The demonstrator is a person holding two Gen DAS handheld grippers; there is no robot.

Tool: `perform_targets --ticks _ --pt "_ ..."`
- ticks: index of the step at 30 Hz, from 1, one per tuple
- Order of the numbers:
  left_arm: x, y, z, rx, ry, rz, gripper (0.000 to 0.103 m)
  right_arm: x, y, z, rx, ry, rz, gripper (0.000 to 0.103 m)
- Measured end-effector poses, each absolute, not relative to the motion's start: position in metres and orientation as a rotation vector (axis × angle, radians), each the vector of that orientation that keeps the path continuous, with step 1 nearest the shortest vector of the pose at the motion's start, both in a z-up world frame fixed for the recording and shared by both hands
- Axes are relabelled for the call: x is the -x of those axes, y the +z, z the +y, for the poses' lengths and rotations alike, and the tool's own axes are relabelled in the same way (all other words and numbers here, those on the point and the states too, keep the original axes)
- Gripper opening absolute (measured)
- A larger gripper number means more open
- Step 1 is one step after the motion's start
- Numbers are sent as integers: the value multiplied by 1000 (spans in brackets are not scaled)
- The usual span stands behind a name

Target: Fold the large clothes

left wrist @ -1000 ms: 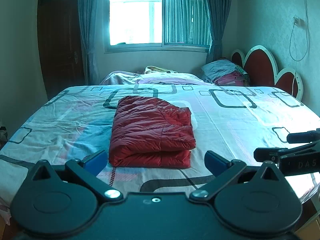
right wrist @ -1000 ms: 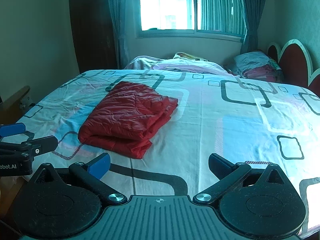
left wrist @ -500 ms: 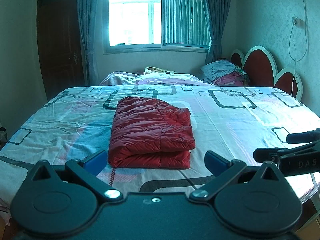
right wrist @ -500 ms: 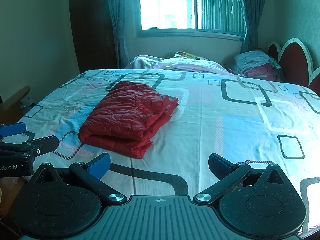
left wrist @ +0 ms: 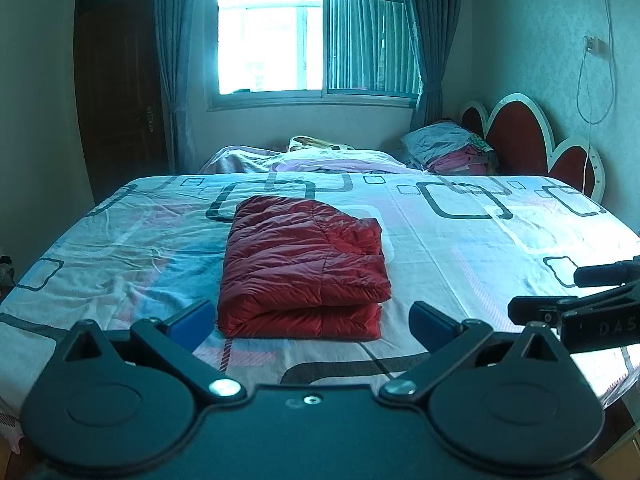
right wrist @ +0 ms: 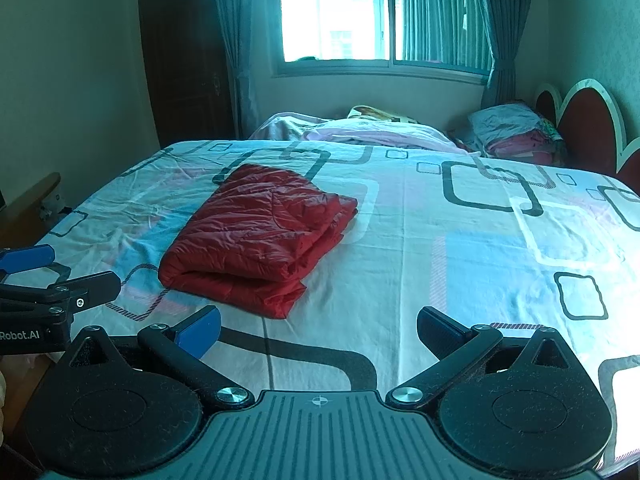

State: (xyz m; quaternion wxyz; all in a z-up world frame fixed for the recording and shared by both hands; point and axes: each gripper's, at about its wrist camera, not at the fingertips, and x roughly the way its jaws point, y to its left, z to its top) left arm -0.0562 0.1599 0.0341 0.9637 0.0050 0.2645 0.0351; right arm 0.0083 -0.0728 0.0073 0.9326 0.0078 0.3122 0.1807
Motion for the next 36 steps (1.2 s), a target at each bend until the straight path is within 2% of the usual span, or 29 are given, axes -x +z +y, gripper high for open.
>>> perform_targets --ticks 36 --pt "58 36 167 0 94 521 103 -9 13 -78 -7 378 626 103"
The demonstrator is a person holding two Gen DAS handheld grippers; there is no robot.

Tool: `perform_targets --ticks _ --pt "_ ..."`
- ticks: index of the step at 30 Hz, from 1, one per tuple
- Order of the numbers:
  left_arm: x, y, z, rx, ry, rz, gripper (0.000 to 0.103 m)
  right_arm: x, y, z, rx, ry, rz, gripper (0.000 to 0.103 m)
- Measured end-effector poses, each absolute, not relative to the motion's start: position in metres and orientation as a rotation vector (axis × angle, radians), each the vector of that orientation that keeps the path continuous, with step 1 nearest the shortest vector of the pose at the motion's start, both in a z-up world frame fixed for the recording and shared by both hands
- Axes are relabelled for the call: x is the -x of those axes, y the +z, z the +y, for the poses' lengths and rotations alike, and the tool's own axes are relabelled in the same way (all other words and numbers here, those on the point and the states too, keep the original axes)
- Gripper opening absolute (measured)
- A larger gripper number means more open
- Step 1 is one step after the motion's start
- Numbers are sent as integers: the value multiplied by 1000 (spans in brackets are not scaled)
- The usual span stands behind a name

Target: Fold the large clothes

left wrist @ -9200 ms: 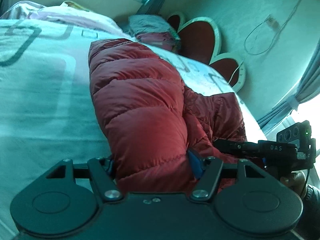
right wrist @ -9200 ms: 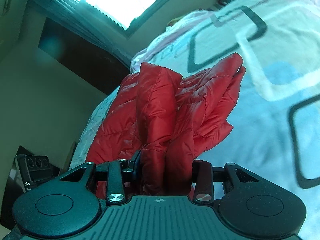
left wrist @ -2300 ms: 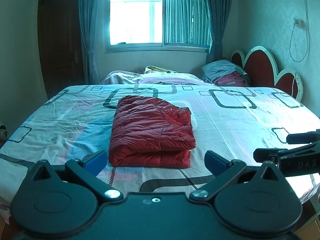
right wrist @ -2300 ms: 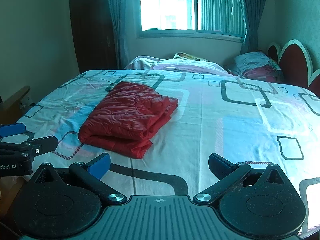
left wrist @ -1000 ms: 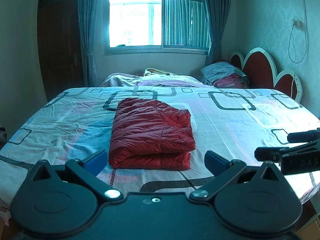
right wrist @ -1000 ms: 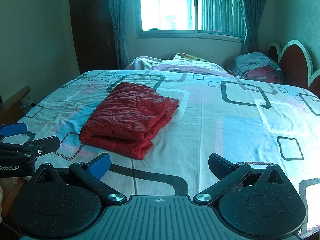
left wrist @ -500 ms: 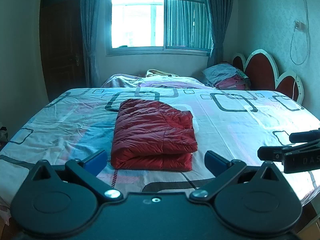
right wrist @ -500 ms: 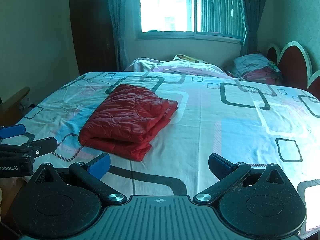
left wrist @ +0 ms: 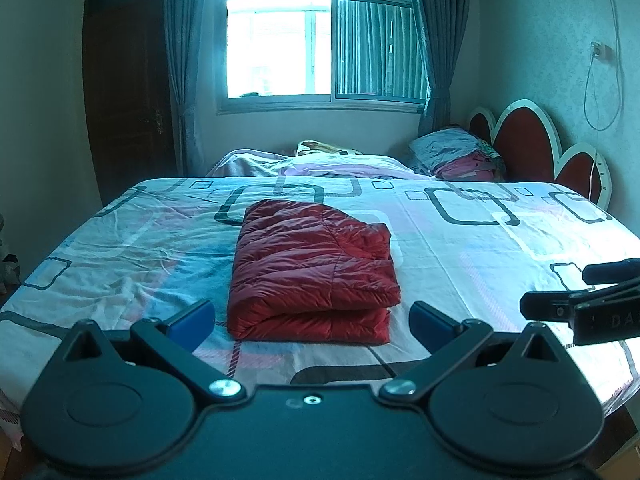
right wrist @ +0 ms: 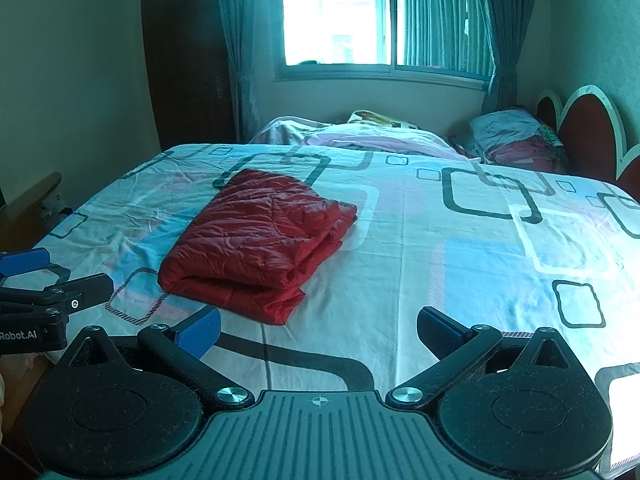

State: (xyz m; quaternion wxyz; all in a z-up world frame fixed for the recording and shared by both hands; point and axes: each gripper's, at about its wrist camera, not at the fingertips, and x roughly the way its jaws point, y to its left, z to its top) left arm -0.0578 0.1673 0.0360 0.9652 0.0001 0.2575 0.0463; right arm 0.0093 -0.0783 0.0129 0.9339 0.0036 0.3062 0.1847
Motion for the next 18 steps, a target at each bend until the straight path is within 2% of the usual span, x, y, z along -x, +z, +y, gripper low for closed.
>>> perform_targets --ticks 18 --pt "57 36 169 21 68 515 103 -10 12 -79 -4 384 624 103"
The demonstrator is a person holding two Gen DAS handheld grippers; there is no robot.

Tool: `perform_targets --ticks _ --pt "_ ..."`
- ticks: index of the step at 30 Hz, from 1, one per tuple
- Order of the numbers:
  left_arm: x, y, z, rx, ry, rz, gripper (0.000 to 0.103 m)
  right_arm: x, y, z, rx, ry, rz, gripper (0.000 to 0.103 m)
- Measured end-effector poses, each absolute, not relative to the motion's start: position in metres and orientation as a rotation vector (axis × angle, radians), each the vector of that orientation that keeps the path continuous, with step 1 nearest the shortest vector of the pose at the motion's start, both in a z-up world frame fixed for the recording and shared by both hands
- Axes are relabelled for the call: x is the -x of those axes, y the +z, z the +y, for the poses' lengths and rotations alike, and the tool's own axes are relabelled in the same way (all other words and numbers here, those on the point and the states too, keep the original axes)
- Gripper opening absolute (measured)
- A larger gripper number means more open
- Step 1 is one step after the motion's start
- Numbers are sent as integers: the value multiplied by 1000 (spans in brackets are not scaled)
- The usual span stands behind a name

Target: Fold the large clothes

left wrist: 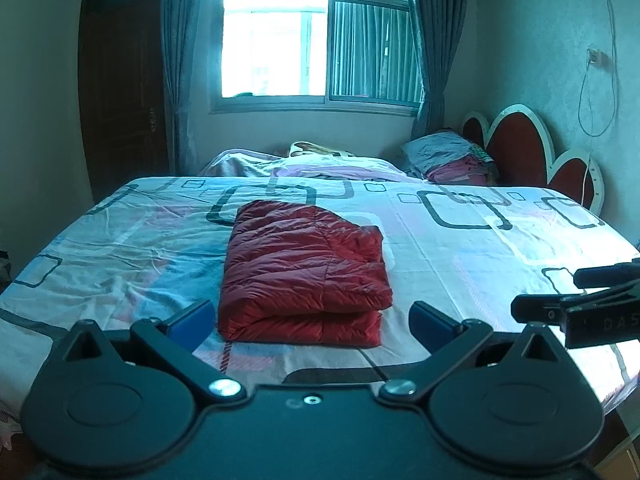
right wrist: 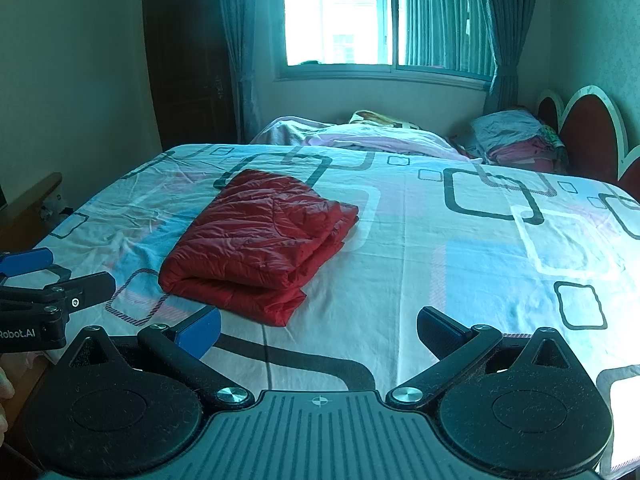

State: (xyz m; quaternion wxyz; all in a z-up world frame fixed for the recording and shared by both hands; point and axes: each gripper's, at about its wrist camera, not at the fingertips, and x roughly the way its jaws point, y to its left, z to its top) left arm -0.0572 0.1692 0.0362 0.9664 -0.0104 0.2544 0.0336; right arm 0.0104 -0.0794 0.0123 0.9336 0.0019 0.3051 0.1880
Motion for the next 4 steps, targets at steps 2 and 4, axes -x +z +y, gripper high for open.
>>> perform_targets --ticks 2,4 --pt "57 36 170 22 69 519 103 -11 12 -79 -5 385 625 103" --pt "57 35 170 24 72 523 103 -10 12 -79 -5 386 626 103"
